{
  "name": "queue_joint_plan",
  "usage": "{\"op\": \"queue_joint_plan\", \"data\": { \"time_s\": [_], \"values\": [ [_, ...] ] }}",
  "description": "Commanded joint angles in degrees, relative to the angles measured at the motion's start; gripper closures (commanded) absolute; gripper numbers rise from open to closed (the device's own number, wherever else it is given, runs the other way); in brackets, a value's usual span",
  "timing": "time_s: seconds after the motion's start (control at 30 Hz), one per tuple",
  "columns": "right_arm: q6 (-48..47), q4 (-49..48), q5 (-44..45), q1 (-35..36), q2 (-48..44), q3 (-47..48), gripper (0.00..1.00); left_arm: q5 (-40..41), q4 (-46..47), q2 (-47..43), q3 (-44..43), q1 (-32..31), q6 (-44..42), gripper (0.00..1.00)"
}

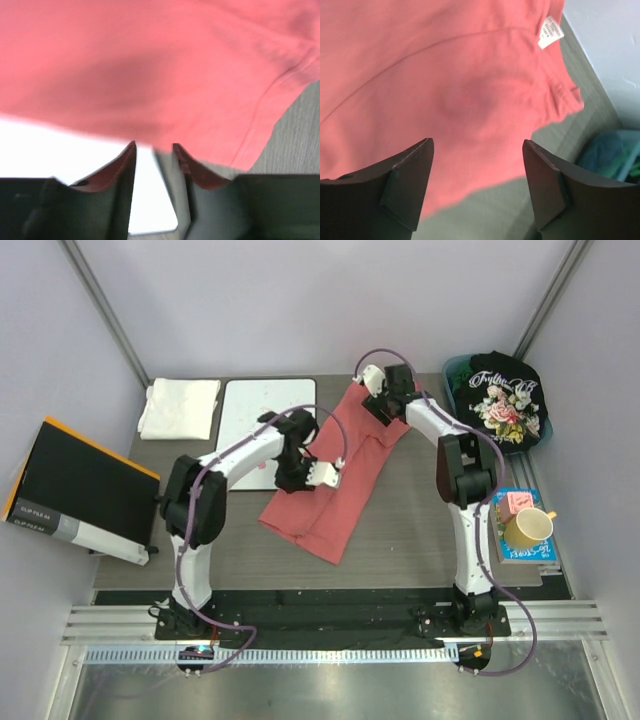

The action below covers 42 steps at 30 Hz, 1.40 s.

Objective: Fold and stack the t-shirts
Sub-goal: Rotate the tshirt 45 degrees

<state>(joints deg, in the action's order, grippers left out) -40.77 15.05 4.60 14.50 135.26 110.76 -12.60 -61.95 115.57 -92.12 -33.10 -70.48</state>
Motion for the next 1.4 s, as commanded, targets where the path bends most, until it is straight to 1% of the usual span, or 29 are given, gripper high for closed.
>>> {"op": "queue_joint_plan", "data": {
  "time_s": [0.0, 0.03, 0.07, 0.1, 0.13, 0.2, 0.23, 0.27, 0.3, 0.33, 0.4, 0.43, 0.5, 0.53, 0.7, 0.73, 0.77, 0.8, 0.83, 0.93, 0.97, 1.1, 1.23, 1.27, 1.3, 1.37],
  "values": [
    [-1.57, 2.59, -6.61, 0.61, -15.71, -9.23, 0.20, -5.67, 3.67, -11.40, -2.99, 5.05, 6.66, 0.55],
    [-3.24, 3.84, -7.23, 0.88, -20.69, -13.42, 0.19, -6.12, 4.99, -12.81, -2.02, 5.85, 7.19, 0.45],
    [-5.35, 5.33, -7.85, 1.49, -22.91, -15.64, 0.18, -6.29, 8.22, -15.43, -0.80, 6.47, 7.81, 0.41],
    [-10.50, 9.00, -8.37, 1.75, -24.94, -17.75, 0.18, -5.95, 9.99, -16.51, 2.17, 7.52, 8.51, 0.34],
    [-12.82, 10.34, -9.16, 1.93, -29.40, -22.30, 0.18, -4.64, 11.58, -17.39, 3.68, 7.87, 9.73, 0.30],
    [-19.14, 15.94, -13.71, 2.37, -33.64, -26.98, 0.18, -0.87, 17.37, -18.88, 7.89, 8.40, 12.63, 0.30],
    [-23.60, 16.85, -14.70, 2.89, -35.57, -31.70, 0.18, 1.94, 18.78, -19.06, 8.96, 8.75, 15.26, 0.30],
    [-26.35, 18.60, -16.62, 3.34, -39.07, -33.66, 0.18, 3.71, 22.37, -19.15, 9.84, 9.19, 16.94, 0.30],
    [-28.72, 21.83, -19.60, 4.64, -40.41, -35.59, 0.18, 5.55, 24.14, -18.80, 11.42, 9.98, 18.43, 0.30],
    [-32.92, 22.74, -21.02, 5.44, -41.73, -39.27, 0.18, 7.40, 24.86, -18.45, 11.61, 10.51, 20.62, 0.28],
    [-36.99, 25.28, -23.05, 7.28, -44.64, -42.45, 0.18, 12.14, 27.58, -17.58, 11.26, 12.52, 24.05, 0.28],
    [-38.49, 25.82, -24.80, 9.21, -45.34, -44.91, 0.18, 13.64, 27.33, -16.61, 10.56, 13.41, 25.55, 0.27],
    [-40.78, 26.52, -26.65, 11.41, -46.66, -46.68, 0.18, 12.78, 23.99, -15.47, 7.59, 15.77, 28.63, 0.25],
    [-41.31, 26.78, -27.44, 14.12, -46.93, -47.82, 0.18, 12.78, 22.94, -14.42, 6.70, 16.31, 29.16, 0.20],
    [-43.85, 26.61, -29.21, 21.34, -48.34, -51.34, 0.18, 12.95, 18.28, -12.39, 2.22, 18.33, 31.45, 0.14],
    [-44.39, 26.44, -29.21, 22.40, -49.03, -53.09, 0.18, 12.78, 17.84, -12.47, 1.86, 18.42, 31.45, 0.11],
    [-44.83, 26.17, -29.30, 24.59, -49.30, -53.97, 0.18, 12.78, 16.96, -12.99, 1.94, 18.51, 31.19, 0.09],
    [-45.18, 25.30, -29.39, 25.48, -49.39, -54.85, 0.18, 10.17, 16.87, -13.44, 2.55, 18.60, 29.62, 0.08],
    [-45.27, 25.12, -29.39, 26.36, -49.74, -56.08, 0.18, 9.62, 17.21, -14.14, 3.69, 18.60, 28.83, 0.07],
    [-44.57, 23.63, -29.30, 29.52, -49.92, -58.45, 0.19, 6.98, 22.11, -18.17, 10.88, 18.51, 22.86, 0.05],
    [-44.39, 22.14, -28.43, 31.01, -49.83, -59.16, 0.19, 6.80, 23.53, -19.75, 14.56, 18.25, 21.71, 0.05],
    [-42.64, 16.61, -27.02, 33.91, -49.48, -61.80, 0.20, 5.04, 26.53, -22.48, 19.77, 17.46, 17.92, 0.04],
    [-40.18, 11.76, -25.52, 34.63, -46.94, -60.76, 0.21, 2.41, 28.46, -24.77, 24.34, 17.28, 13.10, 0.04],
    [-39.65, 10.28, -25.08, 34.63, -45.54, -60.40, 0.22, 1.19, 28.99, -25.30, 27.05, 17.28, 8.65, 0.04],
    [-39.21, 9.48, -24.73, 34.72, -44.92, -60.05, 0.22, 0.74, 29.78, -25.74, 28.73, 17.28, 6.34, 0.04],
    [-37.90, 7.64, -24.20, 34.98, -43.77, -59.00, 0.23, -0.49, 33.20, -27.23, 33.72, 17.20, -1.20, 0.03]
  ]
}}
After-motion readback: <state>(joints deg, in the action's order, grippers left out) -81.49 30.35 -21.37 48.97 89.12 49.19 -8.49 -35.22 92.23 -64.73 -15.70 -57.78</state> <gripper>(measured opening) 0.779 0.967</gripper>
